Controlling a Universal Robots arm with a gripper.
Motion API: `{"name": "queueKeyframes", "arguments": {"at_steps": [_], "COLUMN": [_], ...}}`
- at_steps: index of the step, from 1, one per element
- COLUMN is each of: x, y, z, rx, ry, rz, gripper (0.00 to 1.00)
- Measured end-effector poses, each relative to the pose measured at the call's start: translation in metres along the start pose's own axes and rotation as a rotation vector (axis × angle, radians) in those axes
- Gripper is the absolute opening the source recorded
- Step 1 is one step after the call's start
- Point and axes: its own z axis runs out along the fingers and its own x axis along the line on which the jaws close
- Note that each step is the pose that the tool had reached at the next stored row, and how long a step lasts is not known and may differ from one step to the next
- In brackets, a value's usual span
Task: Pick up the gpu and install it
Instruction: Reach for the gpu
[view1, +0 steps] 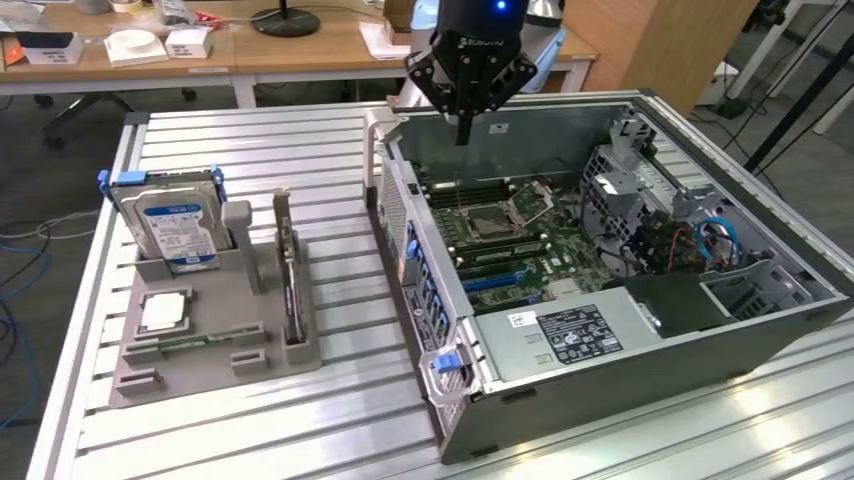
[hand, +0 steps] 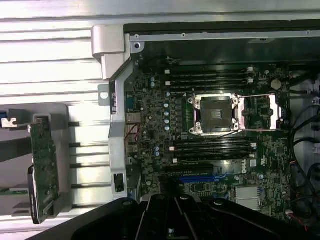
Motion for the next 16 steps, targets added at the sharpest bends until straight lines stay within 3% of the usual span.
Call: {"name": "queueKeyframes", "arguments": {"at_steps": [16], "x": [0.017], "y": [-0.0013], "z": [-0.0002], "rx": [-0.0001], "ry": [0.0], "rz": [0.0], "gripper": [0.11]}}
